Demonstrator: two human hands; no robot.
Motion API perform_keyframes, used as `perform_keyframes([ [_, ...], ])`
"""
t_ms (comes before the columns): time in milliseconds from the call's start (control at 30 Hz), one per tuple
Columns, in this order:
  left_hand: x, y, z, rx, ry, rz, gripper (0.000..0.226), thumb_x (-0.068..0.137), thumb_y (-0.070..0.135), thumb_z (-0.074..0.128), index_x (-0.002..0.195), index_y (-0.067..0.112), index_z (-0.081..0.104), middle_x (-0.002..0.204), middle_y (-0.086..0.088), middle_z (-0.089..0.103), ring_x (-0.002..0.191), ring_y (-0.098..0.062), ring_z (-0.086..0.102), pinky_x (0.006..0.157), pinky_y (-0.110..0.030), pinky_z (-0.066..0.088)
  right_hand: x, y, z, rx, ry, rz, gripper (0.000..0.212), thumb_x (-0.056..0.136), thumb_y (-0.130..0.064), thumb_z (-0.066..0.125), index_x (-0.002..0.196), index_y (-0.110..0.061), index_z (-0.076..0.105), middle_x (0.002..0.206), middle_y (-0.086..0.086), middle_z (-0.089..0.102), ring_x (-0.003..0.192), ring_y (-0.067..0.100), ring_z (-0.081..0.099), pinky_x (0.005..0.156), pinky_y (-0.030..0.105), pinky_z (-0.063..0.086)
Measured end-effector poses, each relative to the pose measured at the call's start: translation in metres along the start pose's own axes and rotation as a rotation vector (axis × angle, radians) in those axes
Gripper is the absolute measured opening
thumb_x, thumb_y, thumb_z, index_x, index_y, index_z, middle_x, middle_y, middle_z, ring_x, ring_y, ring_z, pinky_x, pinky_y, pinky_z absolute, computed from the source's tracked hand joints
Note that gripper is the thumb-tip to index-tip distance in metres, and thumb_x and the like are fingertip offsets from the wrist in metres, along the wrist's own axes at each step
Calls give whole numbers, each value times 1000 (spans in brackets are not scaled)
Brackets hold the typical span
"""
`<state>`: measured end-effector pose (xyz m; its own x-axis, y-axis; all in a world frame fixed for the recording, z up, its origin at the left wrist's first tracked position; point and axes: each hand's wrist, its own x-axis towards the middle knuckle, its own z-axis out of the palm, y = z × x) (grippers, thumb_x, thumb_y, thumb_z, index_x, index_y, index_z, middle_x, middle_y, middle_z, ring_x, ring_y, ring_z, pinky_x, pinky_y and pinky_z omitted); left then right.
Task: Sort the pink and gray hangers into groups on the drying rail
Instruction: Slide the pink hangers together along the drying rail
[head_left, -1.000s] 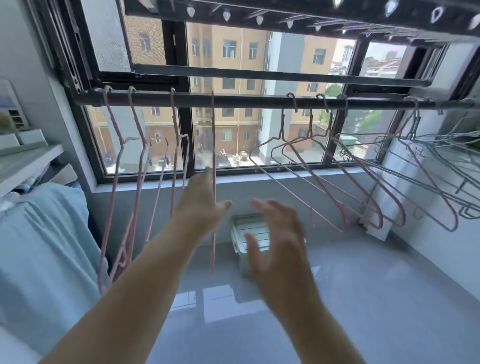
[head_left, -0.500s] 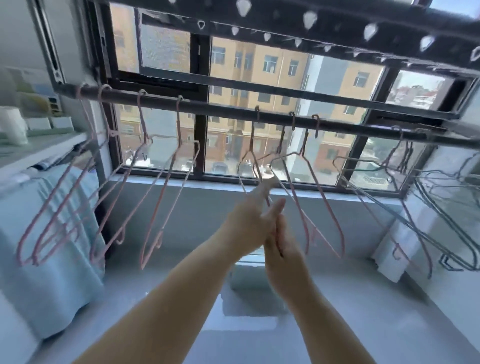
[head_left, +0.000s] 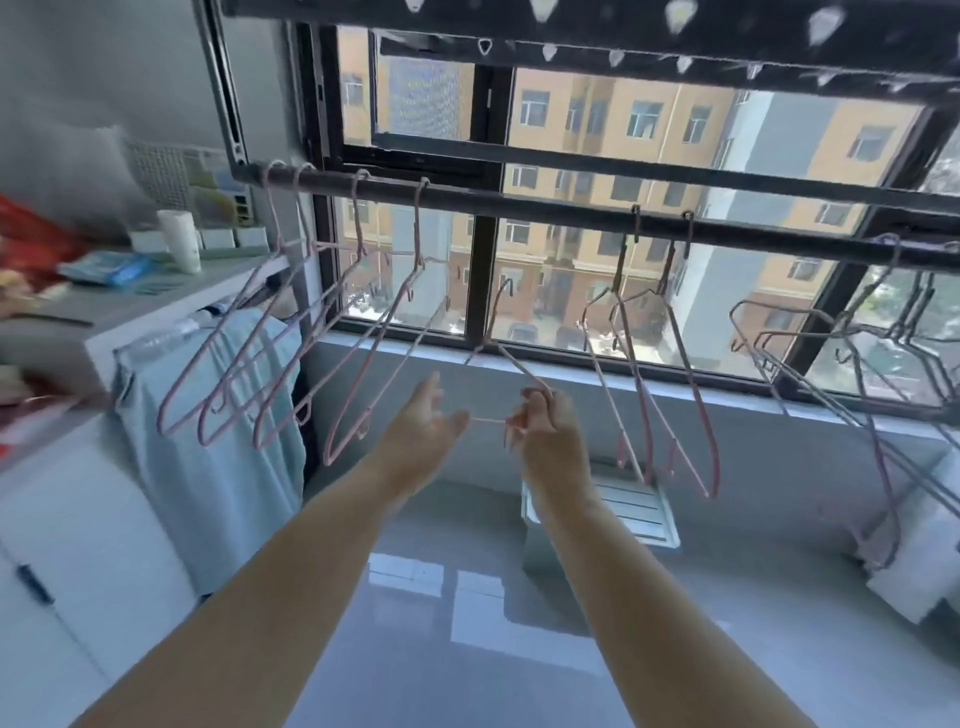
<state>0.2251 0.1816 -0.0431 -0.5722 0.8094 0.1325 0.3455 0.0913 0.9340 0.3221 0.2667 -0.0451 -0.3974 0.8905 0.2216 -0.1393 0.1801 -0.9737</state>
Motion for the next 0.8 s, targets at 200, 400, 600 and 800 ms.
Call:
perform_keyframes([
  [200,-3,-45,-39,421,-45,-137,83,84,32,60,145,16,6,155,-6,12,142,-21,12,116,-42,16,-57,60,-81,413,89,315,34,99,-11,31,85,-2,60,44,1,50,56,17,66,59,33,59],
  [400,-1,-69,-62,633,-304,-143,33,91,29,50,122,17,52,126,-5,57,120,-22,49,103,-36,37,-75,77,-138,509,78,374,36,98,-17,31,90,0,62,40,-2,43,46,11,58,54,26,56],
  [600,-7,-70,-66,444,-353,-117,22,90,13,51,79,25,67,64,6,59,54,-4,49,51,-10,38,-63,97,-158,32,359,500,29,93,-17,50,120,-7,48,99,12,59,92,22,59,85,37,49],
  [800,-16,-56,-31,376,-293,-99,24,87,2,48,98,12,66,73,3,62,53,4,48,52,-7,35,-121,88,-54,-325,-122,337,49,84,-7,61,128,-13,41,123,8,48,108,18,46,91,27,36],
])
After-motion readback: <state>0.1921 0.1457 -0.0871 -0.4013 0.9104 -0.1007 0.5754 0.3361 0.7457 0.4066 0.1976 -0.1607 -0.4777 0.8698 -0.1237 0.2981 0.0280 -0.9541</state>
